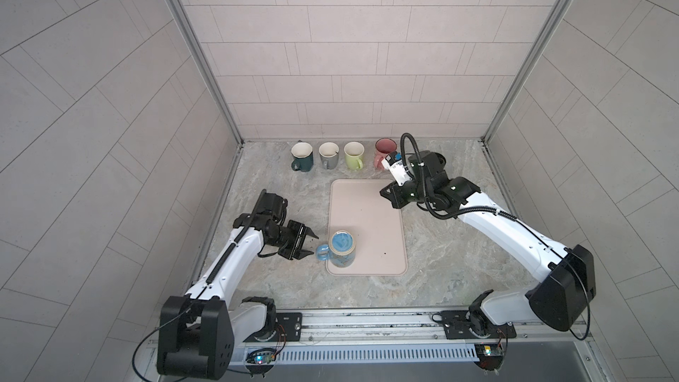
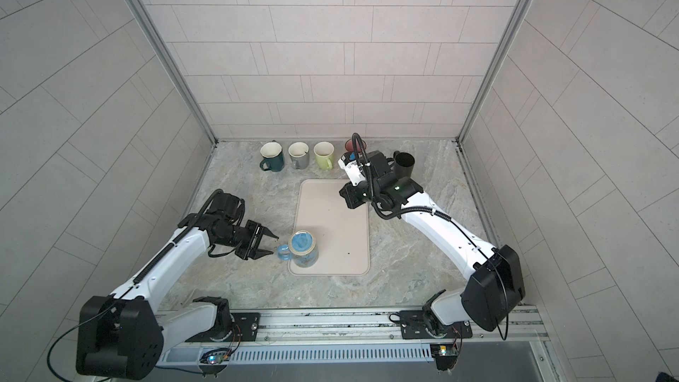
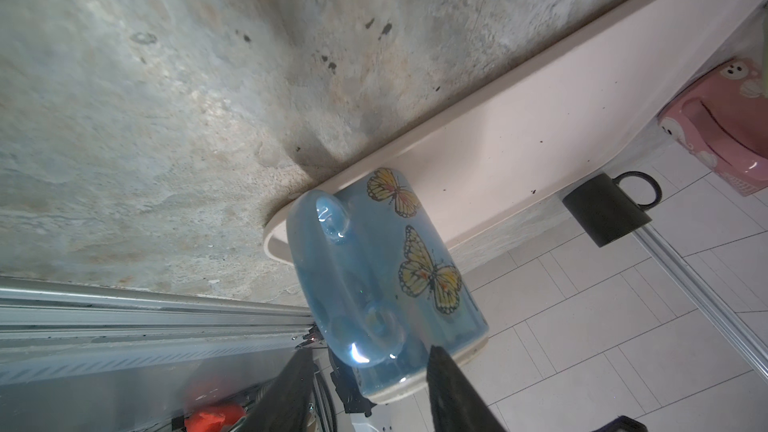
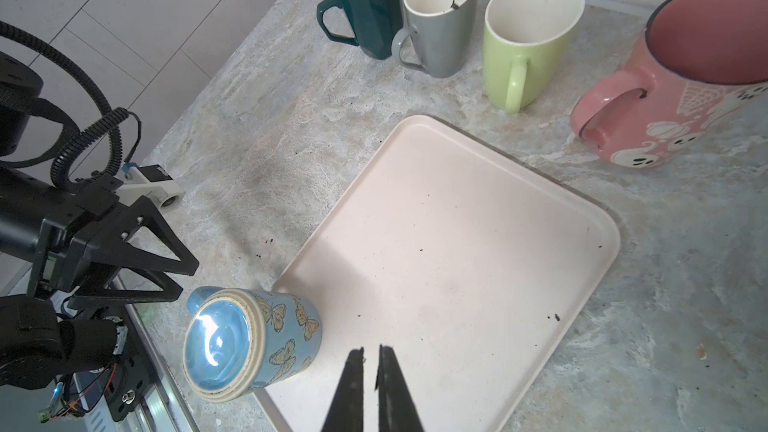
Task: Turn the mug right side up
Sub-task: 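Move the left gripper down to the blue butterfly mug lying on the tray, then close the left gripper on the blue butterfly mug's base and lift it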
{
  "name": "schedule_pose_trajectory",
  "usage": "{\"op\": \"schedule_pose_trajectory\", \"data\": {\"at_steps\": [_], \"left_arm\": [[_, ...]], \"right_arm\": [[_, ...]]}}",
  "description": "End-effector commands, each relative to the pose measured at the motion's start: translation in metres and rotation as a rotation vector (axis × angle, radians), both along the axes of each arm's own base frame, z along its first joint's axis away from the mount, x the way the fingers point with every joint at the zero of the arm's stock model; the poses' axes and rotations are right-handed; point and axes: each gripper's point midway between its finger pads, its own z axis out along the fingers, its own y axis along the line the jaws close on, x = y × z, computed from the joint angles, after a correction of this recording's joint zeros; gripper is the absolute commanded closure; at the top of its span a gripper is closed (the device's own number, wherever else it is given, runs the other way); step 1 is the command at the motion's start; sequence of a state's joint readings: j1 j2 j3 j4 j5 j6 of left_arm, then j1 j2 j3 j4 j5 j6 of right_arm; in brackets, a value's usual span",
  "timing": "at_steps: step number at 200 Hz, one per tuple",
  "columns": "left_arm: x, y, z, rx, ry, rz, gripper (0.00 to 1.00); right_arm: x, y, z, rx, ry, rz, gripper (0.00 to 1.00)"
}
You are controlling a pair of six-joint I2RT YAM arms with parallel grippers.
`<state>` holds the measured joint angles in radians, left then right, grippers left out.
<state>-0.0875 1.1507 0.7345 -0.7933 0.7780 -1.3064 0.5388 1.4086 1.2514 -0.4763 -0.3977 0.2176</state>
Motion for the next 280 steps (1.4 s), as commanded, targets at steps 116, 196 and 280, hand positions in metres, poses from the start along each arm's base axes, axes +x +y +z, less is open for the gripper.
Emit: {"op": "schedule_pose_trajectory", "data": {"at_steps": [116,196,280], "left_arm": [[0.005,-0.022,-0.021,0.004,0.092,-0.017,0.47],[0.010,-0.040,-0.030,-0.021,0.111,-0.027,0.47],[0.009,-0.044,-0.037,-0.032,0.132,-0.024,0.52]], "right_arm": [[-0.004,-0.004,-0.010,0.004,0.020,-0.006,0.90],[-0.003,-0.007,-0.016,0.000,0.038,-0.017,0.91],[0.001,-0.007,-0.019,-0.002,0.055,-0.029,0.91]]}}
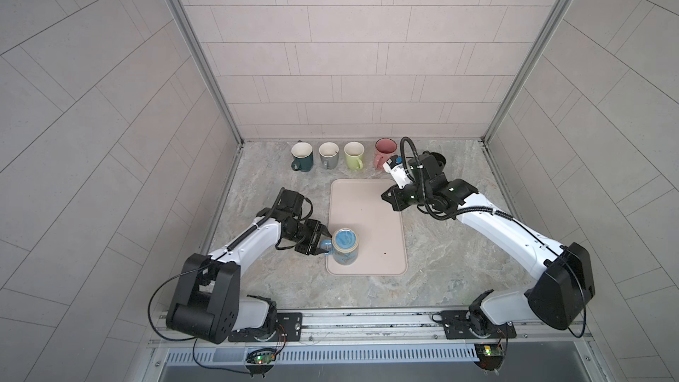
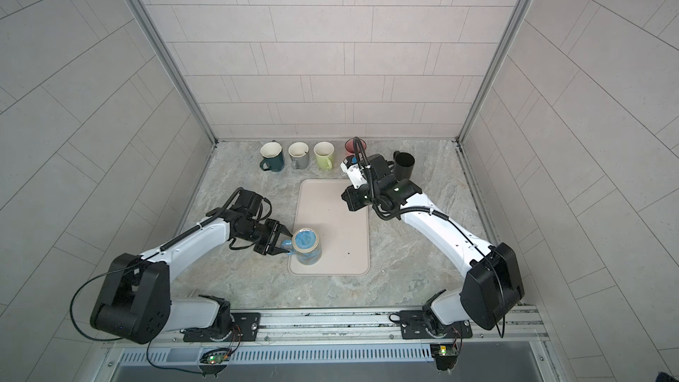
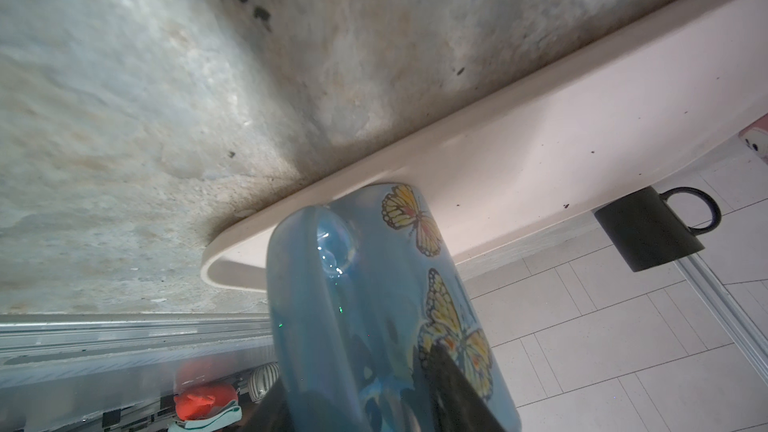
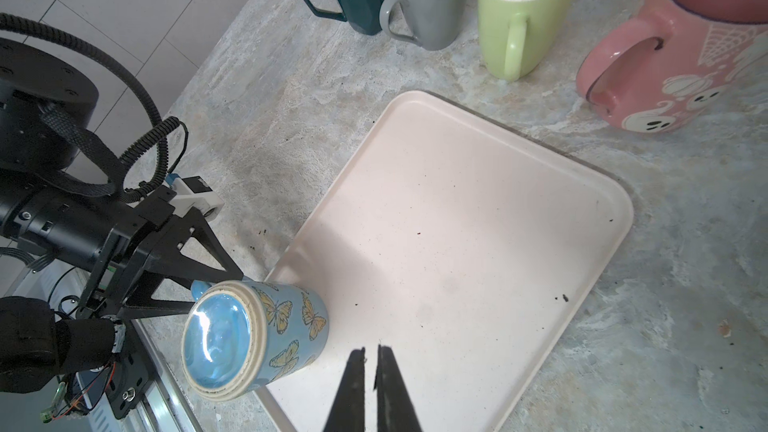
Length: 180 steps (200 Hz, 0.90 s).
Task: Turn the mug right side up
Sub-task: 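Close the left gripper on the blue butterfly mug's base and lift it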
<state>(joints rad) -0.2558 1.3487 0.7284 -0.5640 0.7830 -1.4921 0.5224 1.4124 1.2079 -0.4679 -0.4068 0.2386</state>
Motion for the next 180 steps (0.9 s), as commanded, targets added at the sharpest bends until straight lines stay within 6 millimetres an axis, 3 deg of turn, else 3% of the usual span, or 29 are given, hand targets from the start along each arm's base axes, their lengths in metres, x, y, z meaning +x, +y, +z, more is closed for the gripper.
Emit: {"op": "schedule_pose_trajectory", "data": {"at_steps": [1,62,106,130,142,161,180], "left_arm": [[-0.005,-0.001,-0.006,-0.005,0.032,0.008,0.52],[0.002,-0.007,-0.008,-0.028,0.029,-0.006,0.60],[0.004,-0.010,-0.009,-0.039,0.024,-0.010,0.79],[0.005,-0.011,-0.009,-0.045,0.018,-0.006,1.00],[0.008,-0.012,-0.007,-0.050,0.002,-0.005,1.00],[0.025,-0.015,0.006,-0.055,-0.095,-0.009,1.00],[0.057,-0.019,0.037,-0.028,-0.288,-0.066,1.00]], "right_arm": [[0.002,0.000,-0.001,0.002,0.007,-0.007,0.91],[0.004,-0.001,-0.004,-0.005,0.013,-0.016,0.92],[0.004,-0.002,-0.010,-0.012,0.025,-0.022,0.93],[0.005,-0.002,-0.012,-0.014,0.030,-0.025,0.93],[0.005,-0.002,-0.012,-0.015,0.032,-0.026,0.94],[0.005,-0.003,-0.012,-0.021,0.033,-0.029,0.94],[0.004,-0.007,-0.008,-0.034,0.027,-0.032,0.95]]}}
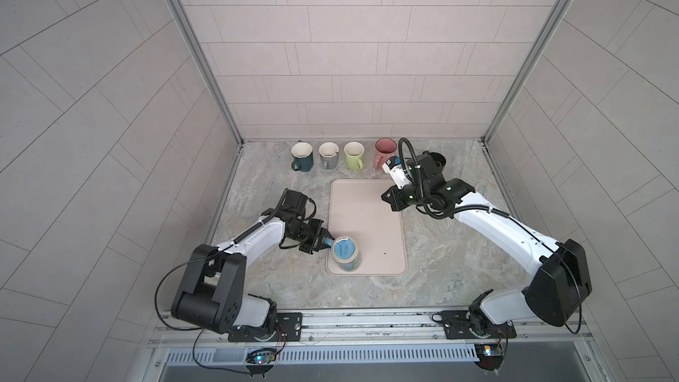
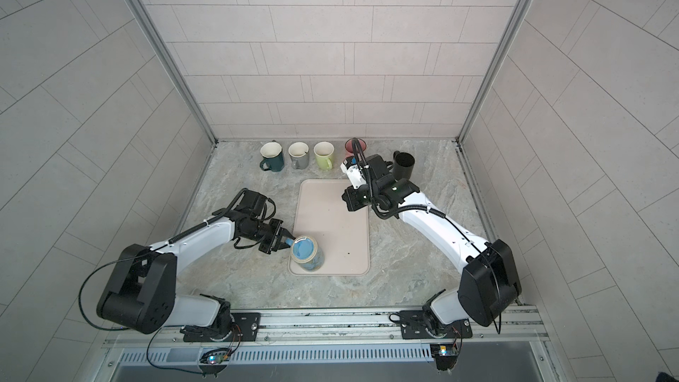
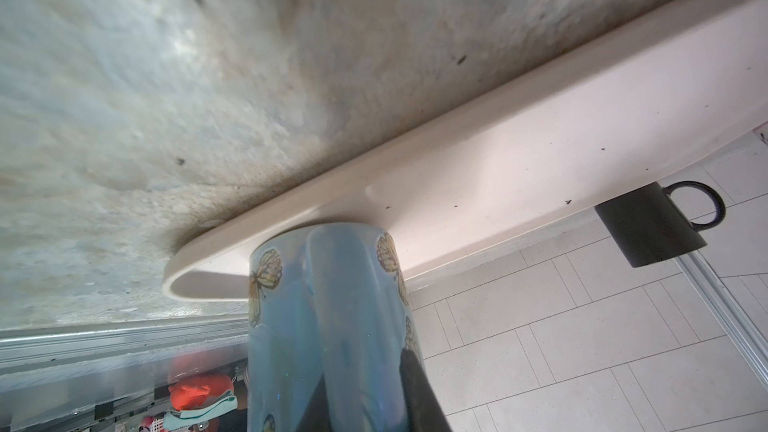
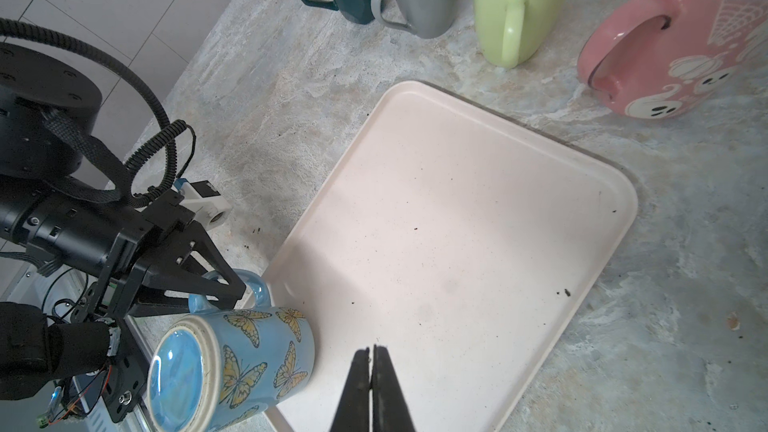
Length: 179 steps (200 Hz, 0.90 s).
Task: Turn the mug right side up
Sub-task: 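Close the left gripper on the blue butterfly mug's base and lift it, then raise the blue mug upright with the left gripper while the right gripper reaches toward it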
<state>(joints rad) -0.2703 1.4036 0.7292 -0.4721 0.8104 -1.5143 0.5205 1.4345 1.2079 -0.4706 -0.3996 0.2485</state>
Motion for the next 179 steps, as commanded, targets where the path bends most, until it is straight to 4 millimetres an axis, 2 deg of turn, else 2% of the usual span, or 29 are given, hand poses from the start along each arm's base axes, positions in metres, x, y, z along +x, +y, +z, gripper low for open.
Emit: {"op": "schedule_pose_trajectory", "data": {"at_steps": [1,35,64,79,104,119,146,179], "left_arm": [[0.047,-0.008,0.043,0.010,-0.285,-0.058,1.00],[0.091,-0.021,0.110,0.088,-0.678,-0.196,1.00],[0.111,-0.042,0.166,0.060,-1.062,-0.261,1.00],[0.113,-0.043,0.186,0.072,-1.215,-0.281,1.00],[0.113,-0.040,0.202,0.175,-1.389,-0.346,1.00],[0.108,-0.046,0.220,0.224,-1.540,-0.373,1.00],[0.099,-0.050,0.241,0.384,-1.759,-0.422,1.00],[0.091,-0.044,0.269,0.485,-2.017,-0.297,1.00]], "right_arm": [[0.001,-0.007,0.001,-0.023,0.003,-0.019,0.95],[-0.001,-0.014,0.016,-0.053,-0.026,-0.018,0.98],[-0.004,-0.021,0.033,-0.065,-0.058,-0.032,1.00],[-0.007,-0.024,0.044,-0.053,-0.079,-0.041,1.00],[-0.011,-0.023,0.069,0.011,-0.111,-0.051,1.00],[-0.014,-0.017,0.084,0.074,-0.115,-0.038,1.00],[-0.019,-0.001,0.109,0.193,-0.084,-0.003,0.99],[-0.024,0.014,0.130,0.327,-0.027,0.018,0.95]]}}
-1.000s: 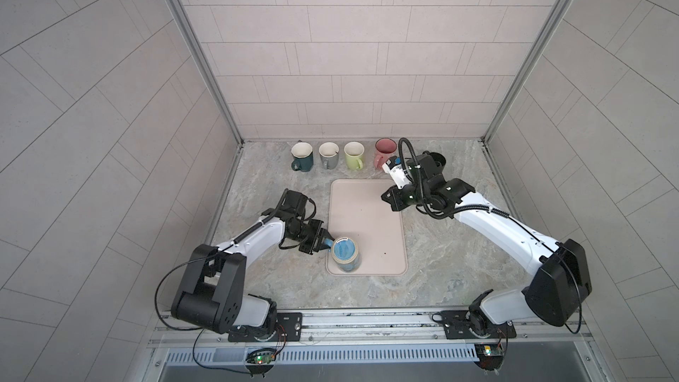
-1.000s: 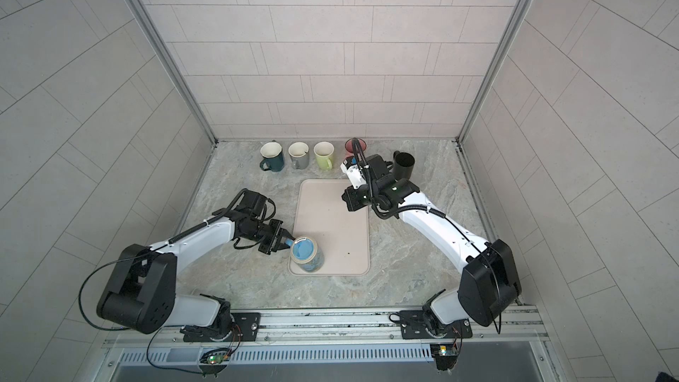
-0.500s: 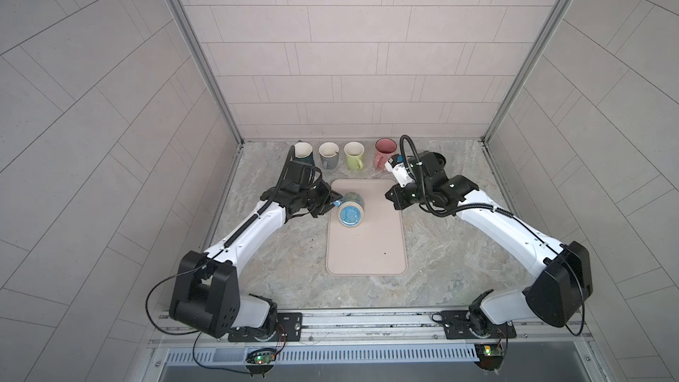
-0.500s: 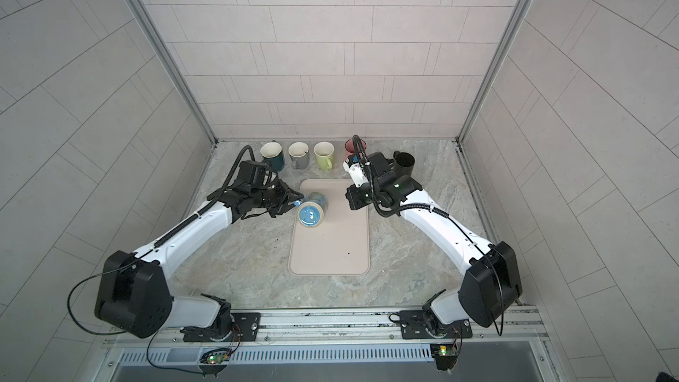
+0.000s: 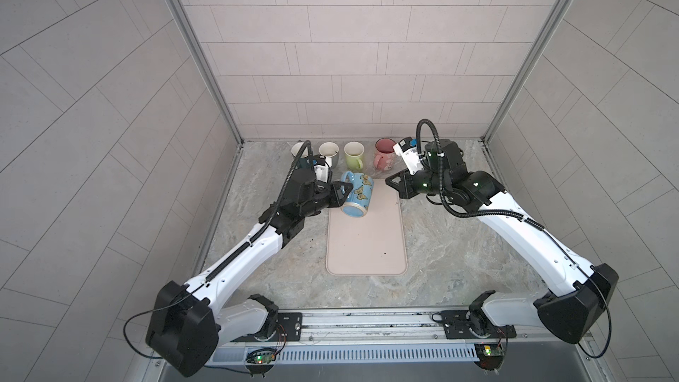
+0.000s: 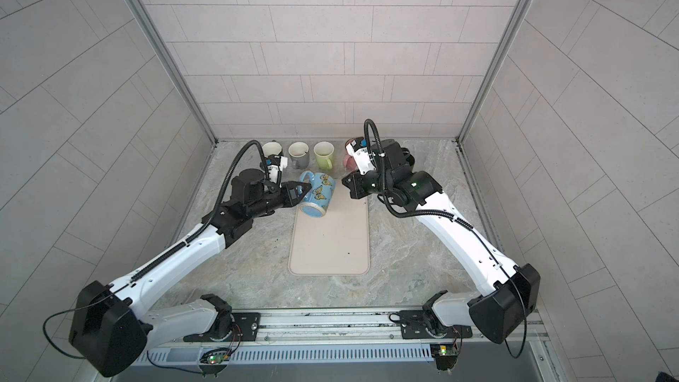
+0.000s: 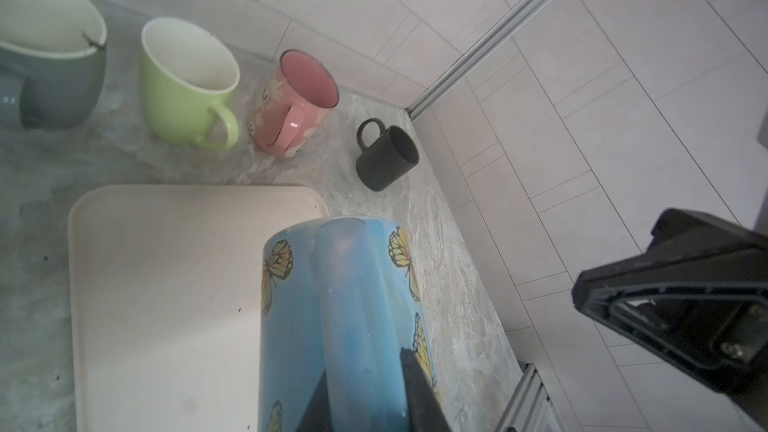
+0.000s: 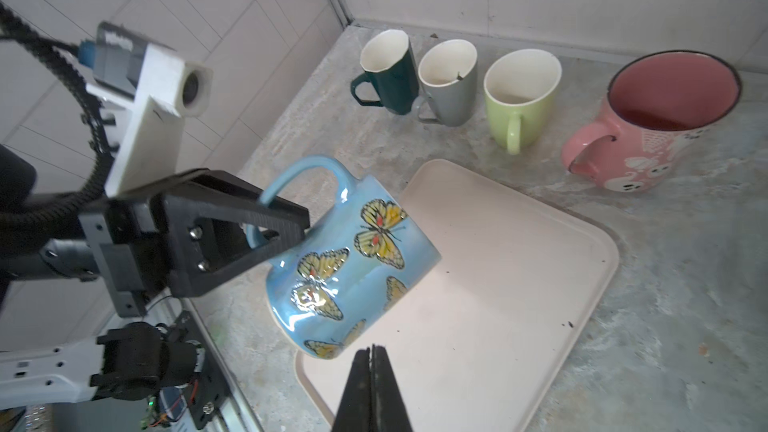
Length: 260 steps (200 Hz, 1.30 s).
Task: Turn the mug right side up
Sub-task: 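Raise the blue mug upright with the left gripper while the right gripper reaches toward it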
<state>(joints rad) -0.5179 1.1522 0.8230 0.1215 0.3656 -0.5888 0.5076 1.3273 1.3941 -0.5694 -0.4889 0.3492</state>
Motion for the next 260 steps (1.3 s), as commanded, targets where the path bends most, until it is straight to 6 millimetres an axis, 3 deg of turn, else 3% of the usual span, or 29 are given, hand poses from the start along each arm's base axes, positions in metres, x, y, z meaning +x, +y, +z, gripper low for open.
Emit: {"op": "schedule_pose_trajectory", "data": {"at_steps": [1,69,143,260], "left_arm": [[0.004,0.010,0.085,-0.080,-0.450,0.072,1.00],[0.001,0.011,0.107,-0.045,-0.656,0.138,1.00],[-0.007,-0.012,0.108,-0.050,-0.767,0.134,1.00],[-0.008,-0.009,0.114,-0.056,-0.825,0.217,1.00]], "right_arm": [[-0.007,0.013,0.024,0.137,0.049,0.032,0.95],[-0.002,0.050,0.048,0.453,0.199,0.105,0.89],[0.005,0.063,0.060,0.566,0.230,0.133,0.71],[0.010,0.070,0.035,0.536,0.300,0.107,0.65]]}}
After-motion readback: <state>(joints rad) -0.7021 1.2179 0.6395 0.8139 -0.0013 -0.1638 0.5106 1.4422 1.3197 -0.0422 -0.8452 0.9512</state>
